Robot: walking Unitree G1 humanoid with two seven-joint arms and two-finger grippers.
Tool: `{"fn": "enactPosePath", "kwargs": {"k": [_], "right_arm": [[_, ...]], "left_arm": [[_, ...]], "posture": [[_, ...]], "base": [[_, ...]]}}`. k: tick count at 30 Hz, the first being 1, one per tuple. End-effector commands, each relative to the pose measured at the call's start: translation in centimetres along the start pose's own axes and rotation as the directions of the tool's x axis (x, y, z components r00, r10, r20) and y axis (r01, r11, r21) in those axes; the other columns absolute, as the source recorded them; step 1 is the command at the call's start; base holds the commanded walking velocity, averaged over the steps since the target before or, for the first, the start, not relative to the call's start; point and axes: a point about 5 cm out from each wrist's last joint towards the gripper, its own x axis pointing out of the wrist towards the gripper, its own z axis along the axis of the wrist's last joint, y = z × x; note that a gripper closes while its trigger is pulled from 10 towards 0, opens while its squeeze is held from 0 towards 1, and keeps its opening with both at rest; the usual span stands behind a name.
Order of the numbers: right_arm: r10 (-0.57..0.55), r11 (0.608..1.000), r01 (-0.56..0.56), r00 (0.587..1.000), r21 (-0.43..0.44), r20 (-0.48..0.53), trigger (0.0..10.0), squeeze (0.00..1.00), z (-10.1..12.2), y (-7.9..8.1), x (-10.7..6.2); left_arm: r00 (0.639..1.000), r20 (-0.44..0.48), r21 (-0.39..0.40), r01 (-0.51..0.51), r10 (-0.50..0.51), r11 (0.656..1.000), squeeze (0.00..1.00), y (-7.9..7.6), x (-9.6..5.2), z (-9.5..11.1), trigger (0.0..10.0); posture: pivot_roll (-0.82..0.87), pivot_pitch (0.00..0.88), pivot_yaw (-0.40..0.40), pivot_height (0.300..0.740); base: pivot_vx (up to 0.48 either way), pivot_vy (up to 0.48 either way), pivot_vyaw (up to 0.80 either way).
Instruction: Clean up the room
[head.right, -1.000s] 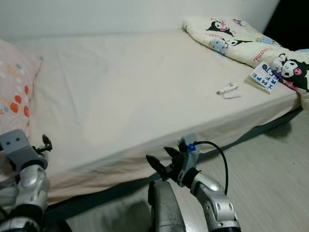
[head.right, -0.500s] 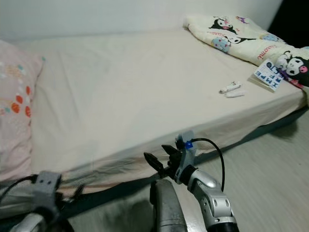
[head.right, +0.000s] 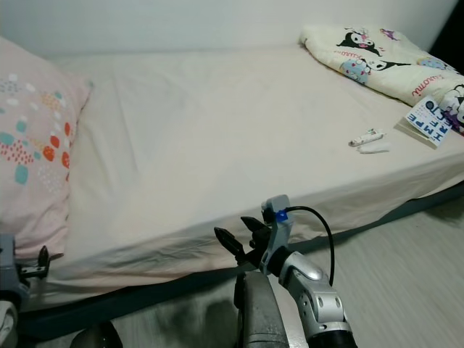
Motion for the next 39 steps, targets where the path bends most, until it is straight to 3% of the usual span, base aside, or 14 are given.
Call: {"fn": "enactPosePath", "kwargs": {"k": [1, 3, 5, 6, 8, 9, 11, 12, 13, 14, 16, 24, 31, 39], "right_arm": [[-0.014, 1.000, 0.014, 1.000, 0.008, 0.009, 10.0, 0.00, 0.0, -0.3, -0.2], [-0.017, 1.000, 0.017, 1.000, 0.008, 0.011, 10.0, 0.00, 0.0, -0.4, -0.3], [-0.022, 1.000, 0.022, 1.000, 0.011, 0.016, 10.0, 0.00, 0.0, -0.5, -0.3], [-0.022, 1.000, 0.022, 1.000, 0.011, 0.016, 10.0, 0.00, 0.0, -0.5, -0.3], [-0.026, 0.999, 0.025, 0.999, 0.027, 0.026, 10.0, 0.00, 0.0, -0.5, -0.3], [-0.026, 0.999, 0.025, 0.999, 0.027, 0.026, 10.0, 0.00, 0.0, -0.5, -0.3], [-0.023, 0.999, 0.022, 1.000, 0.024, 0.020, 10.0, 0.00, -0.1, -0.3, -0.4], [-0.023, 0.999, 0.022, 1.000, 0.024, 0.020, 10.0, 0.00, -0.1, -0.3, -0.4], [-0.021, 1.000, 0.021, 1.000, 0.021, 0.017, 10.0, 0.00, -0.1, -0.2, -0.5], [-0.021, 1.000, 0.021, 1.000, 0.021, 0.017, 10.0, 0.00, -0.1, -0.2, -0.5], [-0.023, 1.000, 0.023, 1.000, 0.017, 0.015, 10.0, 0.00, 0.0, -0.2, -0.9], [-0.044, 0.999, 0.044, 0.999, 0.014, 0.002, 10.0, 0.00, 0.1, -0.6, -2.0], [-0.037, 0.999, 0.038, 0.999, 0.024, -0.004, 10.0, 0.00, 0.1, -0.1, -2.4], [-0.034, 0.999, 0.034, 0.999, 0.025, -0.015, 10.0, 0.00, 0.3, 0.1, -2.9]], "left_arm": [[0.999, -0.038, -0.006, -0.027, 0.027, 1.000, 0.00, 0.0, -0.4, -0.6, 10.0], [0.997, -0.053, -0.036, -0.050, 0.049, 0.998, 0.00, -0.4, -0.5, -0.6, 10.0], [0.995, -0.067, -0.186, -0.081, 0.069, 0.979, 0.00, -1.5, -0.4, -0.3, 10.0], [0.995, -0.067, -0.186, -0.081, 0.069, 0.979, 0.00, -1.5, -0.4, -0.3, 10.0], [0.995, -0.056, -0.359, -0.092, 0.077, 0.929, 0.00, -2.7, 0.1, 0.4, 10.0], [0.995, -0.056, -0.359, -0.092, 0.077, 0.929, 0.00, -2.7, 0.1, 0.4, 10.0], [0.998, -0.017, -0.514, -0.053, 0.052, 0.856, 0.00, -4.2, 1.1, 1.6, 10.0], [0.998, -0.017, -0.514, -0.053, 0.052, 0.856, 0.00, -4.2, 1.1, 1.6, 10.0], [1.000, 0.013, -0.579, -0.013, 0.025, 0.815, 0.00, -4.9, 1.6, 2.2, 10.0], [1.000, 0.013, -0.579, -0.013, 0.025, 0.815, 0.00, -4.9, 1.6, 2.2, 10.0], [0.998, 0.060, -0.638, 0.034, 0.006, 0.769, 0.00, -5.8, 2.6, 3.3, 10.0], [0.996, 0.055, -0.591, -0.027, 0.073, 0.806, 0.00, -4.4, 4.2, 3.9, 10.0], [0.987, 0.012, -0.481, -0.136, 0.161, 0.866, 0.00, -3.3, 5.4, 3.3, 10.0], [0.989, 0.006, -0.453, -0.131, 0.150, 0.882, 0.00, -3.7, 6.3, 3.4, 10.0]], "posture": [[-0.16, 0.123, -0.099, 0.444], [-0.16, 0.124, -0.098, 0.444], [-0.16, 0.125, -0.097, 0.444], [-0.16, 0.125, -0.097, 0.444], [-0.17, 0.128, -0.099, 0.444], [-0.17, 0.128, -0.099, 0.444], [-0.19, 0.133, -0.113, 0.444], [-0.19, 0.133, -0.113, 0.444], [-0.20, 0.134, -0.116, 0.444], [-0.20, 0.134, -0.116, 0.444], [-0.22, 0.140, -0.124, 0.444], [-0.26, 0.168, -0.141, 0.444], [-0.28, 0.201, -0.159, 0.444], [-0.30, 0.209, -0.170, 0.444]], "base": [[0.000, 0.000, 0.00], [0.000, 0.000, 0.00], [0.000, 0.000, 0.00], [0.000, 0.000, 0.00], [0.000, 0.000, 0.00], [0.000, 0.000, 0.00], [0.000, 0.000, 0.00], [0.000, 0.000, 0.00], [0.000, 0.000, 0.00], [0.000, 0.000, 0.00], [0.000, 0.000, 0.00], [0.000, 0.000, 0.00], [0.000, 0.000, 0.00], [0.000, 0.000, 0.00]]}}
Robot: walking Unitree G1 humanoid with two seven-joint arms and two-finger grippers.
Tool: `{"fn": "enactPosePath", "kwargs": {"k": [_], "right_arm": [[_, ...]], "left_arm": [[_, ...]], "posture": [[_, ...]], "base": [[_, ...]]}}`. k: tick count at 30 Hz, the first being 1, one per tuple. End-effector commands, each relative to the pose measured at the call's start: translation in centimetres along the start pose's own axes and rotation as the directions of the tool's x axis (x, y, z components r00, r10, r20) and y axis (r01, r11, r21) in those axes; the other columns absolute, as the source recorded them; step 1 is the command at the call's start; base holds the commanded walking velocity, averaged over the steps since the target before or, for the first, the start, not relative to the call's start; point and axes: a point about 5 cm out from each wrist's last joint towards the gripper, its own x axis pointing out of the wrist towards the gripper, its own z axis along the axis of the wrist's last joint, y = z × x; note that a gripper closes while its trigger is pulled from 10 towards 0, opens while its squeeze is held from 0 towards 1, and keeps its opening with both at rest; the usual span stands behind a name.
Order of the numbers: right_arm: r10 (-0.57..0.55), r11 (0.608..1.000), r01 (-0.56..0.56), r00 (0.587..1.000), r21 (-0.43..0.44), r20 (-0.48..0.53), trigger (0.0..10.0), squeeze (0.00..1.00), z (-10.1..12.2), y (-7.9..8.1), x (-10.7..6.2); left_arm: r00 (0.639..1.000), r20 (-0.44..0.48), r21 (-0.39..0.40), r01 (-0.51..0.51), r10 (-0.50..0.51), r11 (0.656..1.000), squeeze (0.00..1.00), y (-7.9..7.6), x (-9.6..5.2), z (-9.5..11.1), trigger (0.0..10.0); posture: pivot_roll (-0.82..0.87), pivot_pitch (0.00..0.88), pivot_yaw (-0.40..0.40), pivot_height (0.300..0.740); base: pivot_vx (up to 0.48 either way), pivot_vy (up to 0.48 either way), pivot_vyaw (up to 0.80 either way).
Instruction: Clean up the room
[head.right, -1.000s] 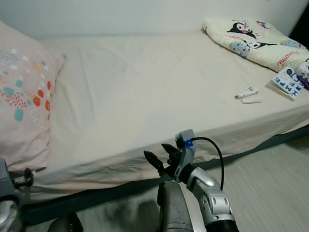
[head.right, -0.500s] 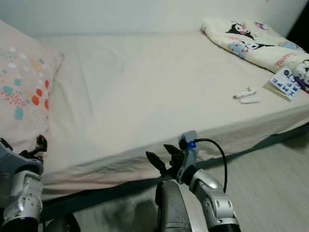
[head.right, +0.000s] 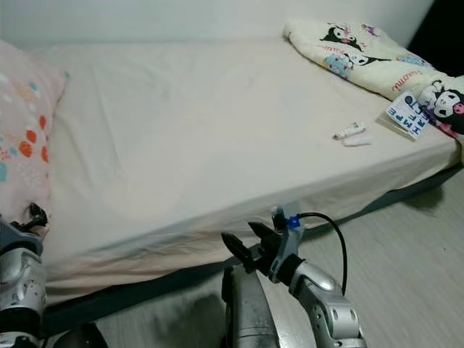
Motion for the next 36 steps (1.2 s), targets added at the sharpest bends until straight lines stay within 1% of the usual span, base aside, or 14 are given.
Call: {"fn": "enactPosePath", "kwargs": {"k": [1, 3, 4, 8, 9, 10, 13, 23, 27, 28, 30, 32, 34, 36], "right_arm": [[-0.021, 1.000, 0.021, 1.000, 0.011, -0.006, 10.0, 0.00, 0.0, -0.3, -0.6], [-0.021, 1.000, 0.021, 1.000, 0.011, -0.006, 10.0, 0.00, 0.0, -0.3, -0.6], [-0.023, 1.000, 0.023, 1.000, 0.011, -0.008, 10.0, 0.00, 0.1, -0.3, -0.8], [-0.025, 1.000, 0.025, 1.000, 0.010, -0.010, 10.0, 0.00, 0.1, -0.3, -0.8], [-0.027, 1.000, 0.027, 1.000, 0.010, -0.011, 10.0, 0.00, 0.1, -0.3, -0.9], [-0.028, 1.000, 0.028, 1.000, 0.011, -0.013, 10.0, 0.00, 0.1, -0.3, -0.9], [-0.032, 0.999, 0.032, 0.999, 0.011, -0.013, 10.0, 0.00, 0.2, -0.4, -0.8], [-0.037, 0.999, 0.037, 0.999, 0.010, -0.003, 10.0, 0.00, 0.6, -0.7, -0.5], [-0.043, 0.999, 0.043, 0.999, 0.005, 0.005, 10.0, 0.00, 0.7, -0.9, -0.3], [-0.047, 0.999, 0.047, 0.999, 0.003, 0.009, 10.0, 0.00, 0.9, -1.0, -0.3], [-0.047, 0.999, 0.047, 0.999, 0.003, 0.009, 10.0, 0.00, 0.9, -1.0, -0.3], [-0.056, 0.998, 0.056, 0.998, -0.002, 0.013, 10.0, 0.00, 1.0, -1.3, -0.2], [-0.067, 0.998, 0.067, 0.998, -0.006, 0.014, 10.0, 0.00, 1.0, -1.7, 0.1], [-0.067, 0.998, 0.067, 0.998, -0.006, 0.014, 10.0, 0.00, 1.0, -1.7, 0.1]], "left_arm": [[0.999, -0.028, -0.006, 0.026, -0.027, 1.000, 0.00, -0.2, 0.1, -0.5, 10.0], [0.999, -0.028, -0.006, 0.026, -0.027, 1.000, 0.00, -0.2, 0.1, -0.5, 10.0], [0.998, -0.012, -0.056, 0.065, -0.066, 0.996, 0.00, -1.1, 0.3, -0.2, 10.0], [0.996, 0.023, -0.107, 0.087, -0.085, 0.990, 0.00, -1.7, 0.6, 0.5, 10.0], [0.996, 0.041, -0.136, 0.084, -0.079, 0.987, 0.00, -1.8, 0.8, 1.0, 7.6], [0.996, 0.051, -0.168, 0.076, -0.068, 0.983, 0.00, -1.9, 1.0, 1.3, 0.0], [0.996, 0.063, -0.227, 0.075, -0.062, 0.971, 0.00, -2.5, 1.4, 1.9, 0.0], [0.992, 0.063, -0.264, 0.120, -0.107, 0.957, 0.00, -3.9, 1.3, 1.7, 0.0], [0.992, 0.002, -0.376, 0.115, -0.123, 0.920, 0.00, -4.8, 0.7, 0.4, 0.0], [0.989, -0.046, -0.442, 0.106, -0.140, 0.891, 0.00, -5.5, 0.1, -0.4, 0.0], [0.989, -0.046, -0.442, 0.106, -0.140, 0.891, 0.00, -5.5, 0.1, -0.4, 0.0], [0.984, -0.099, -0.490, 0.080, -0.146, 0.868, 0.00, -6.1, -0.6, -1.3, 0.0], [0.948, -0.263, -0.599, -0.016, -0.178, 0.801, 0.00, -7.5, -3.1, -3.3, 0.0], [0.948, -0.263, -0.599, -0.016, -0.178, 0.801, 0.00, -7.5, -3.1, -3.3, 0.0]], "posture": [[-0.30, 0.209, -0.171, 0.444], [-0.30, 0.209, -0.171, 0.444], [-0.30, 0.207, -0.174, 0.444], [-0.31, 0.205, -0.173, 0.444], [-0.31, 0.199, -0.176, 0.444], [-0.31, 0.198, -0.176, 0.444], [-0.30, 0.195, -0.176, 0.444], [-0.30, 0.179, -0.165, 0.444], [-0.29, 0.169, -0.158, 0.444], [-0.28, 0.161, -0.154, 0.444], [-0.28, 0.161, -0.154, 0.444], [-0.26, 0.156, -0.155, 0.444], [-0.24, 0.142, -0.155, 0.444], [-0.24, 0.142, -0.155, 0.444]], "base": [[0.000, 0.000, 0.00], [0.000, 0.000, 0.00], [0.000, 0.000, 0.00], [0.000, 0.000, 0.00], [0.000, 0.000, 0.00], [0.000, 0.000, 0.00], [0.000, 0.000, 0.00], [0.000, 0.000, 0.00], [0.000, 0.000, 0.00], [0.000, 0.000, 0.00], [0.000, 0.000, 0.00], [0.000, 0.000, 0.00], [0.000, 0.000, 0.00], [0.000, 0.000, 0.00]]}}
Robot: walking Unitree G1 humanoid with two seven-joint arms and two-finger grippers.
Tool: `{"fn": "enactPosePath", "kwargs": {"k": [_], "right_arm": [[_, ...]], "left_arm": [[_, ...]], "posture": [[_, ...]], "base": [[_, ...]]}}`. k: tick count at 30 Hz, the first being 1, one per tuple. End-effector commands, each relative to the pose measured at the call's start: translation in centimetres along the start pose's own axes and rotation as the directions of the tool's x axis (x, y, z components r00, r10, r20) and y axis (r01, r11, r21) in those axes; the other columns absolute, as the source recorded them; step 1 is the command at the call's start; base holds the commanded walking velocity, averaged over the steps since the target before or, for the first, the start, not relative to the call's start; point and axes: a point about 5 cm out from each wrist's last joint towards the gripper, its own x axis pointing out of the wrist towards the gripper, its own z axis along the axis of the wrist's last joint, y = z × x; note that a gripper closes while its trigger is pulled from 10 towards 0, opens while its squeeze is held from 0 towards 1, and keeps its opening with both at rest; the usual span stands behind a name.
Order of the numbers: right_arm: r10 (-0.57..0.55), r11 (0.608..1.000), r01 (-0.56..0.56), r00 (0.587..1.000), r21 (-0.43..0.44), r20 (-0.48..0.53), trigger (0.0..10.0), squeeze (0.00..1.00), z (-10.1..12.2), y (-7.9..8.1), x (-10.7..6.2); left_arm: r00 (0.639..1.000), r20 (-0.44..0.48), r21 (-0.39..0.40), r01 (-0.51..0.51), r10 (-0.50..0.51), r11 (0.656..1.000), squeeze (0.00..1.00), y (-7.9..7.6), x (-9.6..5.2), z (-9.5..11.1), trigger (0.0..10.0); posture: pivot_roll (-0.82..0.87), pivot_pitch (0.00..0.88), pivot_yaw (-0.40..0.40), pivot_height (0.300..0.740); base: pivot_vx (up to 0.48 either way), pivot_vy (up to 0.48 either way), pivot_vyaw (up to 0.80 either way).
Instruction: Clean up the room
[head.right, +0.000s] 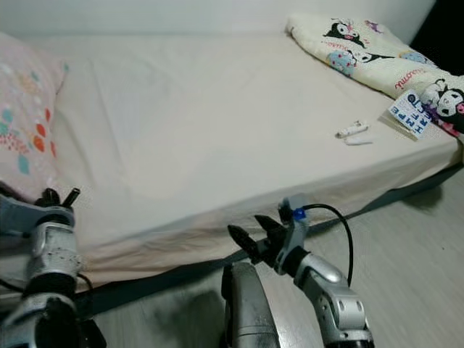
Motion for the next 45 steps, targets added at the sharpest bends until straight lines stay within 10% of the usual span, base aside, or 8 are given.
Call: {"fn": "enactPosePath", "kwargs": {"k": [1, 8, 21, 29, 35, 37, 38, 45], "right_arm": [[-0.024, 1.000, 0.024, 1.000, 0.001, -0.002, 10.0, 0.00, -0.2, -0.4, -0.3], [-0.018, 1.000, 0.018, 1.000, -0.014, 0.014, 10.0, 0.00, 0.3, -0.9, 0.9], [0.002, 1.000, 0.000, 0.999, -0.023, 0.055, 10.0, 0.00, 1.0, -1.0, 2.6], [-0.012, 1.000, 0.013, 0.997, -0.026, 0.071, 10.0, 0.00, 1.2, -1.4, 2.7], [-0.013, 1.000, 0.015, 0.996, -0.021, 0.084, 10.0, 0.00, 1.1, -1.4, 2.9], [-0.011, 1.000, 0.012, 0.996, -0.019, 0.086, 10.0, 0.00, 1.0, -1.4, 3.1], [-0.011, 1.000, 0.012, 0.996, -0.019, 0.086, 10.0, 0.00, 1.0, -1.4, 3.1], [-0.001, 1.000, 0.002, 0.996, -0.017, 0.087, 10.0, 0.00, 0.9, -1.3, 3.4]], "left_arm": [[0.992, -0.118, -0.005, -0.046, 0.045, 0.999, 0.00, 0.8, -0.7, -2.2, 0.0], [0.916, -0.396, -0.201, -0.018, -0.065, 0.979, 0.00, -3.4, -7.6, -4.5, 0.0], [0.864, -0.379, -0.399, 0.169, -0.331, 0.901, 0.00, -10.0, -8.5, -1.3, 0.0], [0.611, -0.475, -0.513, 0.393, -0.633, 0.763, 0.00, -13.3, -12.3, -3.4, 0.4], [0.564, -0.602, -0.368, 0.432, -0.565, 0.824, 0.00, -9.8, -12.1, -5.9, 1.4], [0.589, -0.675, -0.105, 0.520, -0.445, 0.848, 0.00, -6.9, -11.3, -6.9, 10.0], [0.589, -0.675, -0.105, 0.520, -0.445, 0.848, 0.00, -6.9, -11.3, -6.9, 10.0], [0.905, -0.413, 0.592, 0.356, -0.107, 0.723, 0.00, -1.4, -6.7, -4.2, 10.0]], "posture": [[-0.24, 0.142, -0.155, 0.444], [-0.18, 0.102, -0.144, 0.444], [-0.17, 0.047, -0.127, 0.444], [-0.17, 0.036, -0.113, 0.444], [-0.16, 0.034, -0.108, 0.444], [-0.15, 0.031, -0.108, 0.444], [-0.15, 0.031, -0.108, 0.444], [-0.15, 0.025, -0.110, 0.444]], "base": [[0.000, 0.000, 0.00], [0.000, 0.000, 0.00], [0.000, 0.000, 0.00], [0.000, 0.000, 0.00], [0.000, 0.000, 0.00], [0.000, 0.000, 0.00], [0.000, 0.000, 0.00], [0.000, 0.000, 0.00]]}}
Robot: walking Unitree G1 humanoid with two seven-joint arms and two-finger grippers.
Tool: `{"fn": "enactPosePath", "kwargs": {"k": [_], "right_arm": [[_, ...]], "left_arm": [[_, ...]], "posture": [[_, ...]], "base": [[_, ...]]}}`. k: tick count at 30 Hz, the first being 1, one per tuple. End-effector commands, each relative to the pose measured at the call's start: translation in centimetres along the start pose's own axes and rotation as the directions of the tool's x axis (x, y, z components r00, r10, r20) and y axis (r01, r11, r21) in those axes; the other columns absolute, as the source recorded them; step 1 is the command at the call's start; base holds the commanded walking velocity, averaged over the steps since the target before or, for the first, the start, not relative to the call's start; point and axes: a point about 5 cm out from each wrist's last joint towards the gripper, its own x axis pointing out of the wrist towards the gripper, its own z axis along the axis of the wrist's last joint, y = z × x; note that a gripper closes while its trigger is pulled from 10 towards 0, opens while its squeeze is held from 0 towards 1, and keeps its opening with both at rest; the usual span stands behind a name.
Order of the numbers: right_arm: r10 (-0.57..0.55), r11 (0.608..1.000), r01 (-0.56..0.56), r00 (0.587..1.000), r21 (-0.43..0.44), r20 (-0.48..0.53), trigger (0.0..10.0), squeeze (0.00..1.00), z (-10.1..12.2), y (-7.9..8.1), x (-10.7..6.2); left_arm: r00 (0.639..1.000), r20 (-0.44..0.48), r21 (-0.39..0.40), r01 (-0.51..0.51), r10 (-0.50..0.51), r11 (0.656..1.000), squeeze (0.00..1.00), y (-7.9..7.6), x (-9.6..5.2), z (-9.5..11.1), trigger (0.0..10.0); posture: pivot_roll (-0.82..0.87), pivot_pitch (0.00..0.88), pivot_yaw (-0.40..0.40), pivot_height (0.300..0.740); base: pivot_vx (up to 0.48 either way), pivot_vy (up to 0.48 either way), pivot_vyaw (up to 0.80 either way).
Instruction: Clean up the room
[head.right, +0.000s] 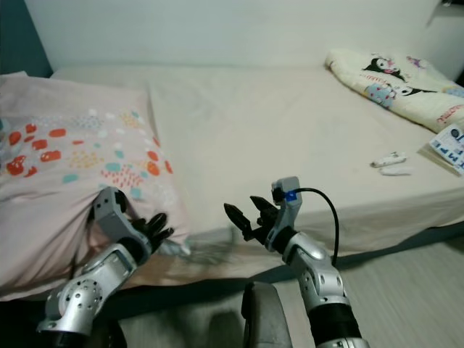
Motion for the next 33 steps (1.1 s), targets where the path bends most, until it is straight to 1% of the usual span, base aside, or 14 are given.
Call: {"fn": "enactPosePath", "kwargs": {"k": [1, 2, 3, 6, 15, 19, 21, 22, 23, 24, 25, 29, 30, 33], "right_arm": [[0.003, 1.000, -0.003, 1.000, -0.003, 0.001, 10.0, 0.00, 0.0, -0.1, 0.1], [0.003, 1.000, -0.003, 1.000, -0.003, 0.001, 10.0, 0.00, 0.0, -0.1, 0.1], [0.005, 1.000, -0.005, 1.000, -0.002, -0.001, 10.0, 0.00, -0.1, 0.0, 0.2], [0.010, 1.000, -0.010, 1.000, -0.001, -0.002, 10.0, 0.00, -0.3, 0.1, 0.3], [0.013, 1.000, -0.013, 1.000, 0.000, 0.000, 10.0, 0.00, -0.3, 0.1, 0.4], [0.012, 1.000, -0.012, 1.000, 0.002, 0.001, 10.0, 0.00, -0.4, 0.1, 0.4], [0.012, 1.000, -0.012, 1.000, 0.002, 0.001, 10.0, 0.00, -0.4, 0.1, 0.4], [0.011, 1.000, -0.011, 1.000, 0.002, 0.001, 10.0, 0.00, -0.4, 0.1, 0.4], [0.011, 1.000, -0.011, 1.000, 0.002, 0.001, 10.0, 0.00, -0.4, 0.1, 0.4], [0.011, 1.000, -0.011, 1.000, 0.003, 0.001, 10.0, 0.00, -0.4, 0.1, 0.4], [0.011, 1.000, -0.011, 1.000, 0.003, 0.001, 10.0, 0.00, -0.5, 0.1, 0.4], [0.012, 1.000, -0.012, 1.000, 0.002, 0.002, 10.0, 0.00, -0.4, 0.1, 0.6], [0.012, 1.000, -0.012, 1.000, 0.002, 0.003, 10.0, 0.00, -0.4, 0.1, 0.6], [0.011, 1.000, -0.011, 1.000, 0.005, 0.005, 10.0, 0.00, -0.4, 0.1, 0.7]], "left_arm": [[0.965, 0.133, 0.069, -0.235, 0.224, 0.970, 0.00, 3.1, -0.3, 1.5, 10.0], [0.965, 0.133, 0.069, -0.235, 0.224, 0.970, 0.00, 3.1, -0.3, 1.5, 10.0], [0.936, 0.205, 0.055, -0.302, 0.285, 0.952, 1.00, 4.1, -0.7, 2.8, 10.0], [0.911, 0.259, 0.079, -0.352, 0.322, 0.933, 1.00, 4.6, -1.1, 3.6, 10.0], [0.912, 0.229, 0.075, -0.364, 0.339, 0.928, 1.00, 4.7, -1.1, 3.0, 10.0], [0.875, 0.287, 0.196, -0.451, 0.389, 0.871, 1.00, 5.0, -1.6, 3.7, 10.0], [0.875, 0.287, 0.196, -0.451, 0.389, 0.871, 1.00, 5.0, -1.6, 3.7, 10.0], [0.842, 0.371, 0.259, -0.498, 0.391, 0.828, 0.80, 4.9, -2.2, 5.4, 10.0], [0.842, 0.371, 0.259, -0.498, 0.391, 0.828, 0.80, 4.9, -2.2, 5.4, 10.0], [0.809, 0.454, 0.295, -0.531, 0.372, 0.794, 0.00, 4.5, -2.9, 7.5, 10.0], [0.767, 0.547, 0.320, -0.562, 0.335, 0.763, 0.00, 3.9, -3.6, 9.8, 10.0], [0.714, 0.645, 0.347, -0.593, 0.274, 0.727, 0.00, 2.9, -5.0, 13.1, 10.0], [0.724, 0.635, 0.358, -0.584, 0.268, 0.729, 0.00, 2.9, -5.1, 13.1, 10.0], [0.822, 0.532, 0.484, -0.492, 0.204, 0.724, 0.00, 2.6, -4.5, 10.9, 10.0]], "posture": [[-0.14, 0.022, -0.110, 0.444], [-0.14, 0.022, -0.110, 0.444], [-0.14, 0.022, -0.110, 0.444], [-0.14, 0.022, -0.111, 0.444], [-0.14, 0.025, -0.108, 0.444], [-0.13, 0.034, -0.106, 0.444], [-0.13, 0.034, -0.106, 0.444], [-0.13, 0.037, -0.108, 0.444], [-0.13, 0.037, -0.108, 0.444], [-0.13, 0.037, -0.110, 0.444], [-0.13, 0.037, -0.110, 0.444], [-0.12, 0.039, -0.106, 0.444], [-0.12, 0.039, -0.106, 0.444], [-0.11, 0.042, -0.106, 0.444]], "base": [[0.000, 0.000, 0.00], [0.000, 0.000, 0.00], [0.000, 0.000, 0.00], [0.000, 0.000, 0.00], [0.000, 0.000, 0.00], [0.000, 0.000, 0.00], [0.000, 0.000, 0.00], [0.000, 0.000, 0.00], [0.000, 0.000, 0.00], [0.000, 0.000, 0.00], [0.000, 0.000, 0.00], [0.000, 0.000, 0.00], [0.000, 0.000, 0.00], [0.000, 0.000, 0.00]]}}
